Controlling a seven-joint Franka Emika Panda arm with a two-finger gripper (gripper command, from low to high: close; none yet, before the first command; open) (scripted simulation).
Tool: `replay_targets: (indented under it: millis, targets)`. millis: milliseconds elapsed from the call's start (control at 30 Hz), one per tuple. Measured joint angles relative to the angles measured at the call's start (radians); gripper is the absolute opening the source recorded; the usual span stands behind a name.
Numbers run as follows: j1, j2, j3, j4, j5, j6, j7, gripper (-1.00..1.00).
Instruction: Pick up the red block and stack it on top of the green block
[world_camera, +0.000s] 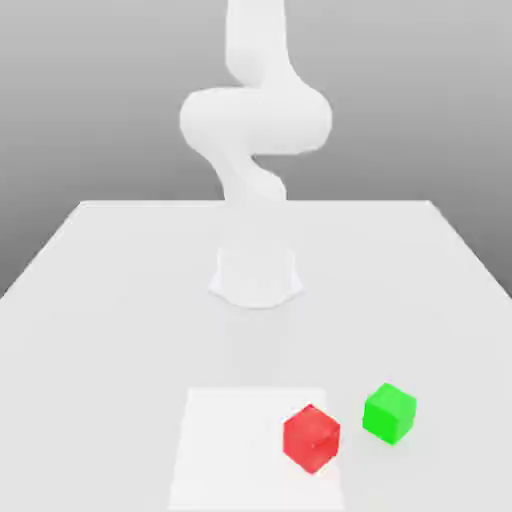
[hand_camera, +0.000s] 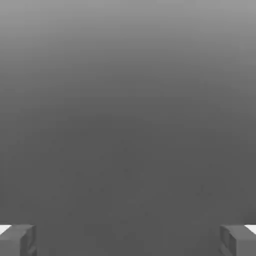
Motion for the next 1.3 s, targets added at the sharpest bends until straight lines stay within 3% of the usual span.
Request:
replay_targets:
  millis: [500, 700, 900, 933, 1133, 1300]
  targets:
    - [0.166, 0.551, -0.058, -0.213, 0.053, 0.271, -0.402, 0.0]
    - [0.198, 0.766, -0.049, -0.297, 0.021, 0.38, -0.523, 0.0]
    - [0.183, 0.982, -0.027, -0.286, 0.04, 0.55, -0.565, 0.0]
    - [0.178, 1.007, -0.022, -0.283, 0.042, 0.572, -0.566, -1.0]
    - [0.176, 1.02, -0.019, -0.281, 0.042, 0.581, -0.565, -1.0]
    - [0.183, 0.886, -0.031, -0.301, 0.017, 0.467, -0.548, -1.0]
